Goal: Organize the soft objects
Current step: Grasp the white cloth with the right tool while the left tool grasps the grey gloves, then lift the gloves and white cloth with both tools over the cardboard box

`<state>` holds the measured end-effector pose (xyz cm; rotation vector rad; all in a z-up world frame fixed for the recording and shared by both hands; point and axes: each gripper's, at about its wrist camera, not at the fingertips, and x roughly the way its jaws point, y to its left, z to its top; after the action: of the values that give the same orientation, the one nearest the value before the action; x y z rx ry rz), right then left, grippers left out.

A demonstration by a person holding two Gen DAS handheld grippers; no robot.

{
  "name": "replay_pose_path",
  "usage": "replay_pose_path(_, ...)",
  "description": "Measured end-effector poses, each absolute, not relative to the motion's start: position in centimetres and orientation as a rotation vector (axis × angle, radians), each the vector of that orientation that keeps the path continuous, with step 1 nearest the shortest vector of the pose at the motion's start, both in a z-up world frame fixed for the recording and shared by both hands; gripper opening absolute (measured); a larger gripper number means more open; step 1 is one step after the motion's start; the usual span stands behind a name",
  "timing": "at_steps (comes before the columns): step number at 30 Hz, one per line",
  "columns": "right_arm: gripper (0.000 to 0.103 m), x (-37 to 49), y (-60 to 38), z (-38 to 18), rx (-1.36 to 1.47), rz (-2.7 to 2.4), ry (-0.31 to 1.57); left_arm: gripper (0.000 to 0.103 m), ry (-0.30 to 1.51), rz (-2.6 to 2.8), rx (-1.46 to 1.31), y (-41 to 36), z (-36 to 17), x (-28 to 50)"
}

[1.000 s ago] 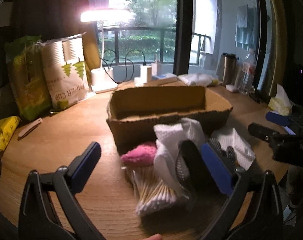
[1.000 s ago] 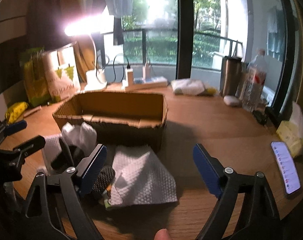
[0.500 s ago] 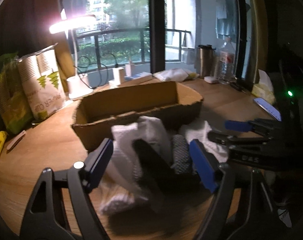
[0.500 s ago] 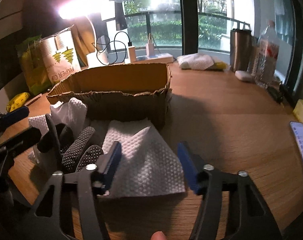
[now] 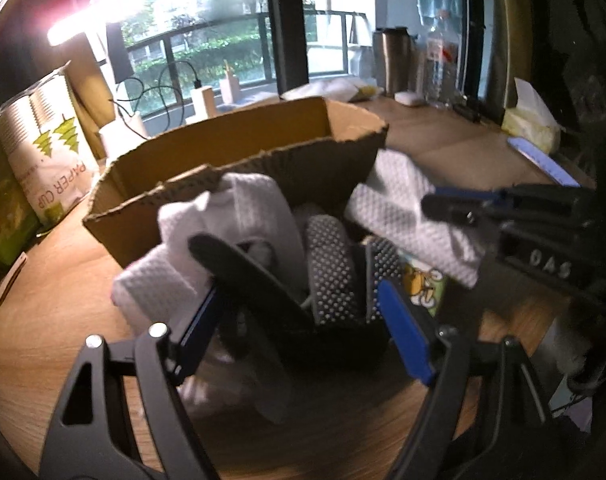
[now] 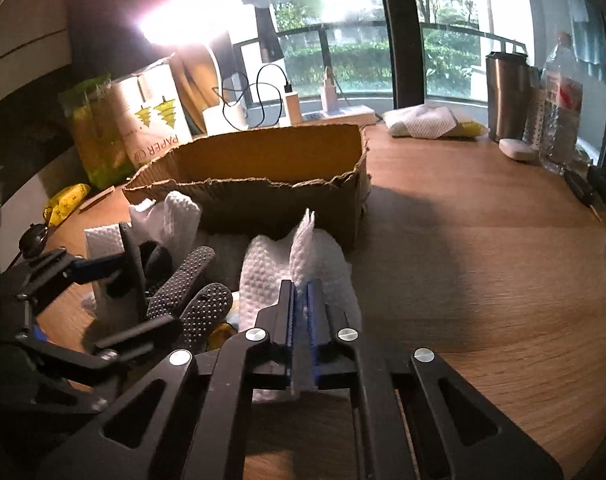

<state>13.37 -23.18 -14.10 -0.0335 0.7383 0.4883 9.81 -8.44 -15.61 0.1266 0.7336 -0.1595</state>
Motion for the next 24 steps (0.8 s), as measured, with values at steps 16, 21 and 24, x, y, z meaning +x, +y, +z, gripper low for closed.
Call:
replay_pose_path(16,0.006,12.8,-24.6,-12.1,-0.026,0.454,0.672,0.019,0.708,-0.205,0.105,-8.1,-14.5,8.6)
replay_pose_path(21,0.006,12.4,-24.1,-11.0,-0.027,0.474,0.644,0.019,0.654,-0.240,0.076,-7.3,-12.9,7.5)
replay_pose_path(24,0.006,12.1,-23.5,-10.3,-0.041,0.484,0.630,0.016,0.636,-0.250,0.060,-6.9,-12.3,7.1)
